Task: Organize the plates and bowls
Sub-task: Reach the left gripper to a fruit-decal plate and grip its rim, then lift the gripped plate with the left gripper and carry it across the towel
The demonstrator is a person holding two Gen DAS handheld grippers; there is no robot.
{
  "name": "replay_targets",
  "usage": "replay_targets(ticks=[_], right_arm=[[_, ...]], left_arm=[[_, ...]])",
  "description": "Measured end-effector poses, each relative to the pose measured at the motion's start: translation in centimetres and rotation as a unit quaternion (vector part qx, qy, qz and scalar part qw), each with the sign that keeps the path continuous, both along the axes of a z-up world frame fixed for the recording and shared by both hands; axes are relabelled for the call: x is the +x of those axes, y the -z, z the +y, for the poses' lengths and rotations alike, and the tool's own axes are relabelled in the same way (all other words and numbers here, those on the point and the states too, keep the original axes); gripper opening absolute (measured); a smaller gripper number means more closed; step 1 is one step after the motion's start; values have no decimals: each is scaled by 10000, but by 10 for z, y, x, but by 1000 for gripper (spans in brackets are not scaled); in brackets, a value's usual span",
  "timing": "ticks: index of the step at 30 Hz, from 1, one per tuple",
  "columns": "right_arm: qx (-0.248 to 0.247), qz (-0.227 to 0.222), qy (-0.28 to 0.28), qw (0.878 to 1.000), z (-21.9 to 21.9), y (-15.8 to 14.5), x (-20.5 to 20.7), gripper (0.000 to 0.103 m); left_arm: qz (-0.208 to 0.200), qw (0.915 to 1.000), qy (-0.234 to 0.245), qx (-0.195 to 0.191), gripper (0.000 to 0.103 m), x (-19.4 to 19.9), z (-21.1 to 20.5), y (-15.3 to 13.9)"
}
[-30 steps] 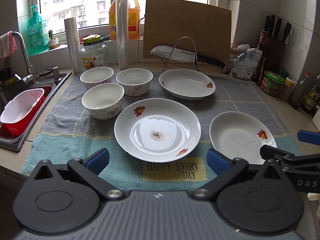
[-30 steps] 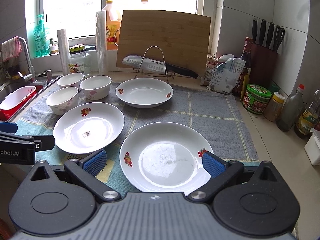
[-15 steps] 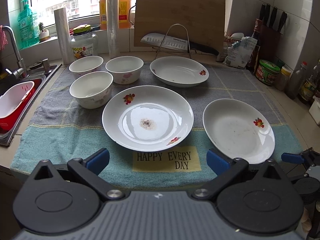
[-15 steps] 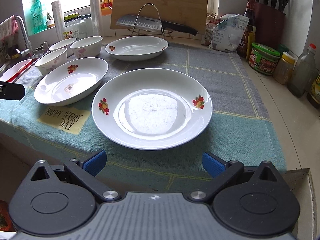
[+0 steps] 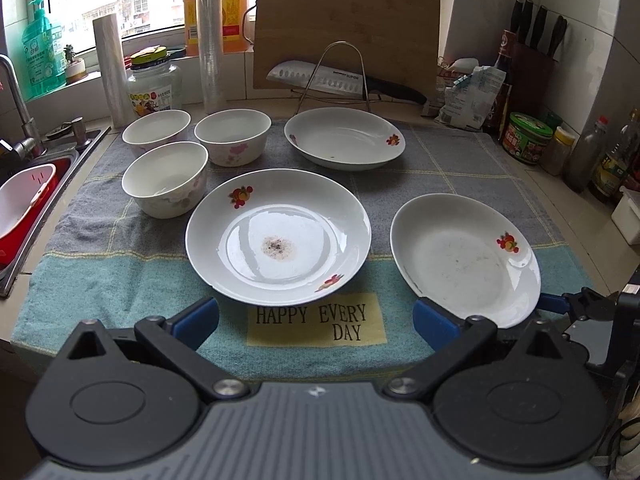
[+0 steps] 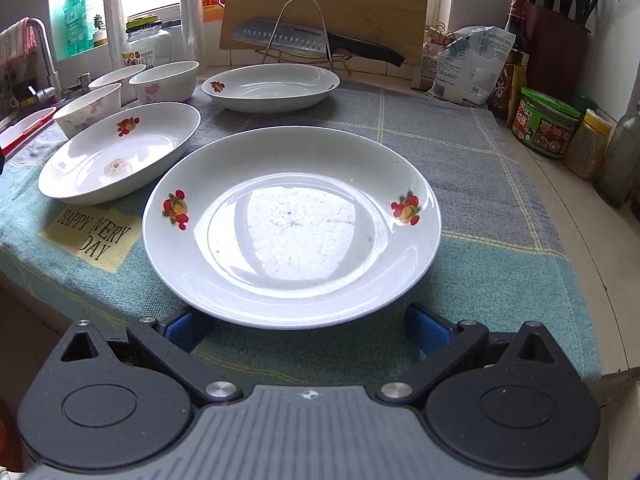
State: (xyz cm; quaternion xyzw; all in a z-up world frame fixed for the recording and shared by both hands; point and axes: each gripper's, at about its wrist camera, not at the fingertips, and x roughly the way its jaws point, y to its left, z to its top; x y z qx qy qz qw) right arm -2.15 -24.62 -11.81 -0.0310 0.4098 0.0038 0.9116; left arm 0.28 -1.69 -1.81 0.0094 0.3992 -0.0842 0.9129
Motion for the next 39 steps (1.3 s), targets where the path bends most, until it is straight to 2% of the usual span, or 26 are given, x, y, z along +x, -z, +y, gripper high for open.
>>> replay_targets(ticks=[7, 12, 15, 18, 26, 35, 37, 39], right_arm=[[-7, -180, -120, 9998, -2, 2, -4, 103], [6, -204, -199, 9996, -3, 2, -4, 103], [4, -293, -244, 9993, -4, 4, -7, 103], [-4, -344, -202, 9992, -4, 5, -9, 103], [-15, -282, -37, 9996, -1, 3, -9, 103], [-16, -235, 104, 9997, 1, 2, -8, 103], [-17, -227, 139, 9996, 2, 2, -8, 103], [-22, -234, 183, 9996, 2, 2, -9, 103]], left_arm=[[-21, 9995, 288, -134, 102, 19, -9, -4], [2, 9961, 876, -82, 102, 51, -30, -11], [116, 9901, 1378, -231, 102, 72, -43, -8], [314, 9799, 1946, -297, 102, 96, -61, 2], [674, 9512, 3000, 258, 102, 143, -115, 36], [1244, 9210, 3673, 379, 102, 178, -140, 73], [1479, 9147, 3748, 317, 102, 184, -141, 80], [1422, 9101, 3876, 346, 102, 184, -142, 81]])
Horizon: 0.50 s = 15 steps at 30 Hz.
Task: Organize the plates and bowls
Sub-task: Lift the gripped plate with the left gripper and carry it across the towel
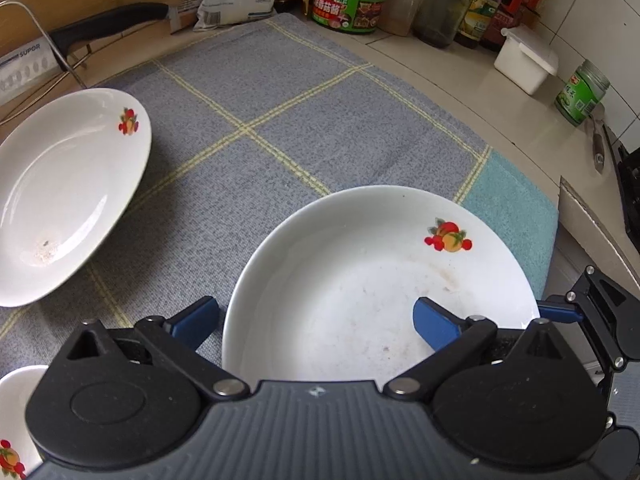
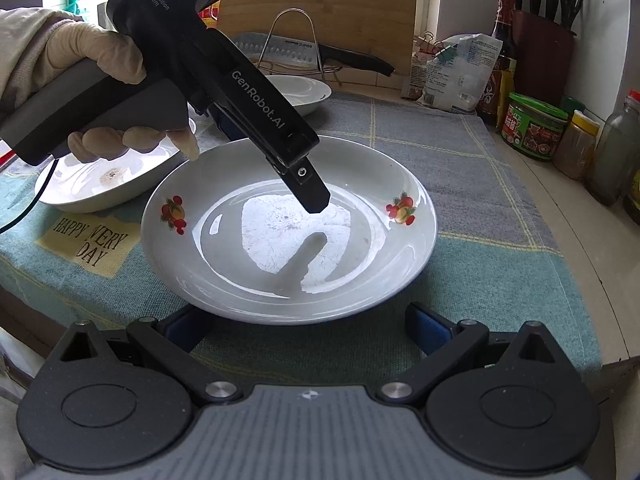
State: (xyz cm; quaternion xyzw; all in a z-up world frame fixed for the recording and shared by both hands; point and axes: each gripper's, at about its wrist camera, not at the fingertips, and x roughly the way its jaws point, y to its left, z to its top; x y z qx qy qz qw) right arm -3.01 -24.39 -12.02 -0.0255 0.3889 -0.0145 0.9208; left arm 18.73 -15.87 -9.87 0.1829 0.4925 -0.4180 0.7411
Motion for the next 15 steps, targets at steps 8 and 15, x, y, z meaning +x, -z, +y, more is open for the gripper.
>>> replay_targets(ticks=[8, 15], right_arm=[[-25, -150, 93, 9998, 3, 2, -7, 103], [-26, -240, 140, 9996, 7, 2, -10, 103]], left_arm=[[-294, 9973, 623, 266, 102, -7, -4, 3], [-303, 9964, 746, 274, 102, -6, -3, 2]])
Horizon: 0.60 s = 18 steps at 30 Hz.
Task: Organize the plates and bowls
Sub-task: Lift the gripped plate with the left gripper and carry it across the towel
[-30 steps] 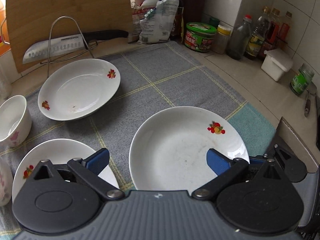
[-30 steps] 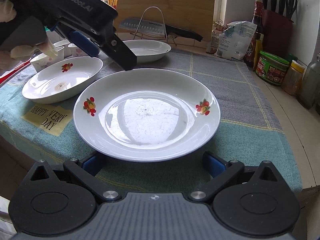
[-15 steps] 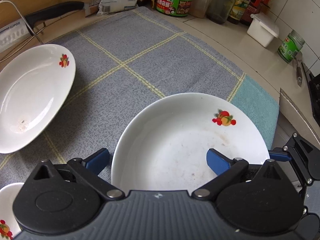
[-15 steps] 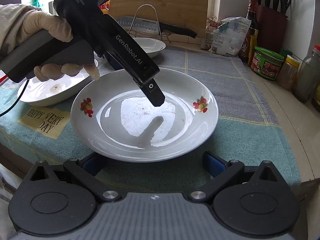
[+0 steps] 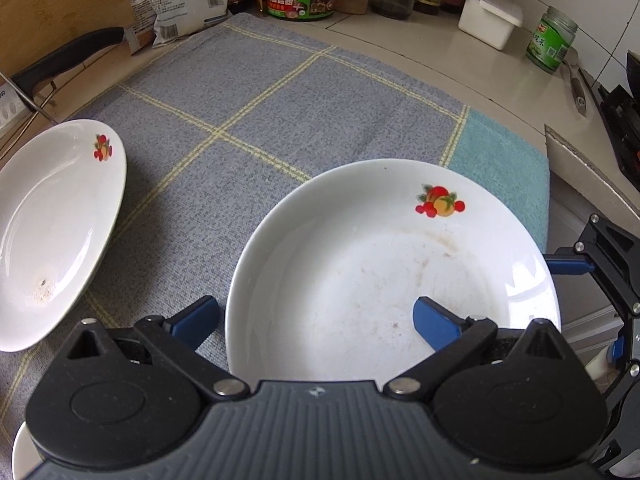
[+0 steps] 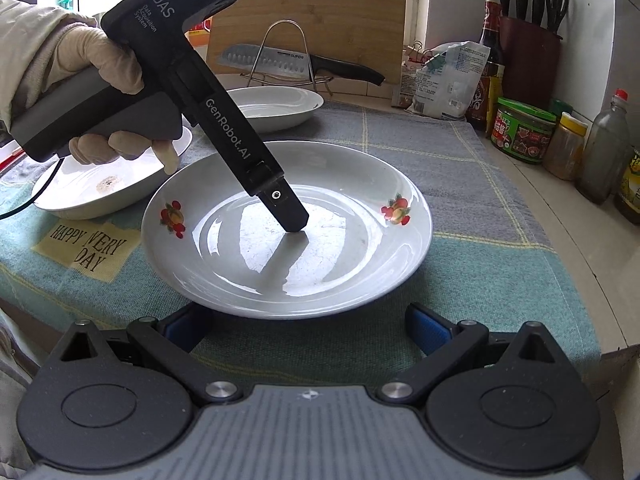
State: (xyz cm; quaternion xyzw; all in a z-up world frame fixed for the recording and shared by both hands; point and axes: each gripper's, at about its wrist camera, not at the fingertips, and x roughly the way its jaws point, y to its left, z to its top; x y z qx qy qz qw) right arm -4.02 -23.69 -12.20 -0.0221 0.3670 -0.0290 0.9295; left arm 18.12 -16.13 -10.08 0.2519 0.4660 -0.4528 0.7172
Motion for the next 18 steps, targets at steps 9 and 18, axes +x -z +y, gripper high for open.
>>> replay_targets(ticks=[9, 18], right_arm=[[-8, -116, 67, 9999, 4, 0, -4, 103], [-50, -173, -39, 9998, 5, 0, -2, 103]], left_arm=[[390, 9978, 529, -68, 102, 11, -5, -4], [972, 9911, 904, -125, 102, 25, -11, -9]])
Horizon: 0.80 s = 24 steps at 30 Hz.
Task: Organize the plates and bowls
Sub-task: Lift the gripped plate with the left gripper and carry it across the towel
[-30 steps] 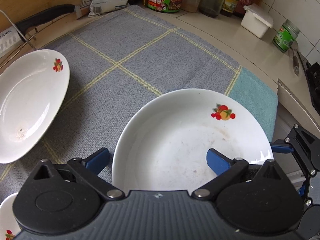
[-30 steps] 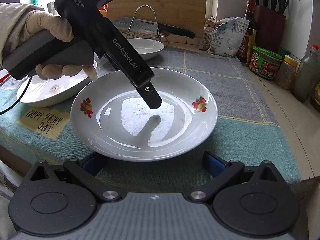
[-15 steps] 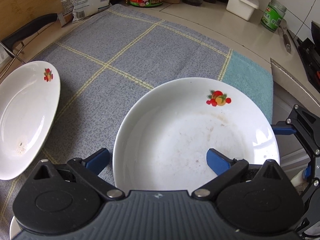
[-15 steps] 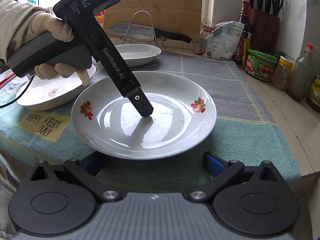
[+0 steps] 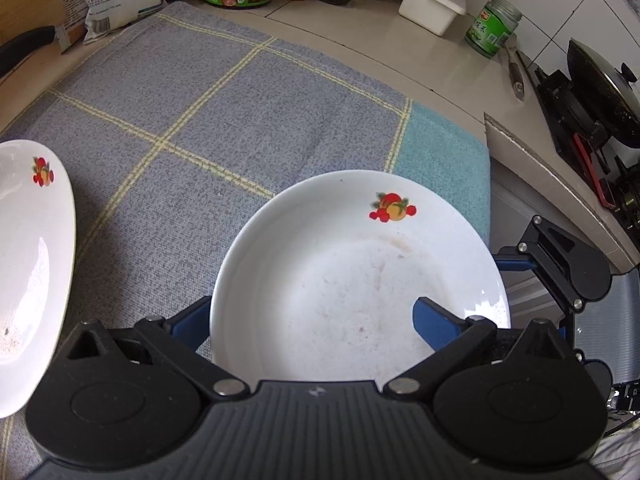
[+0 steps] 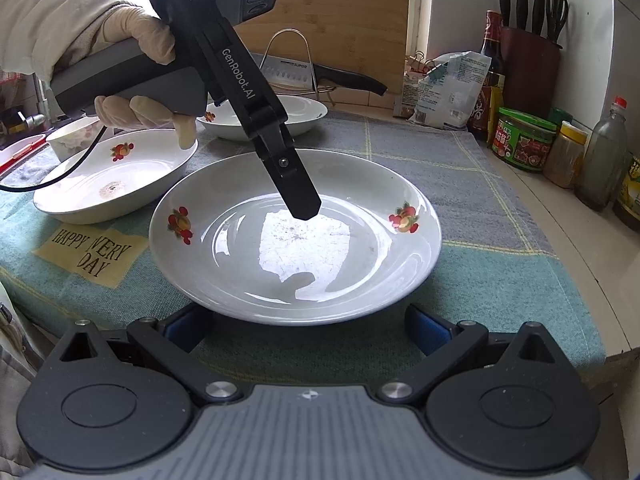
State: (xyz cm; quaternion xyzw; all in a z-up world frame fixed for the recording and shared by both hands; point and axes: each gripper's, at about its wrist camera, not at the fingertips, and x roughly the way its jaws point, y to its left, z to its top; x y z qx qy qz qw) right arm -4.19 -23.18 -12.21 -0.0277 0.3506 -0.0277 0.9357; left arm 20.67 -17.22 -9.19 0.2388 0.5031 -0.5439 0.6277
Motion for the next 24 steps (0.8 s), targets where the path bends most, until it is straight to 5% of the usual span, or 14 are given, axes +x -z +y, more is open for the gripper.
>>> replay_targets(ticks=[24], right_arm=[[-39, -25, -281, 9996, 1, 0, 4, 103]], left_arm=[[413, 9985, 287, 213, 99, 9, -11, 1]])
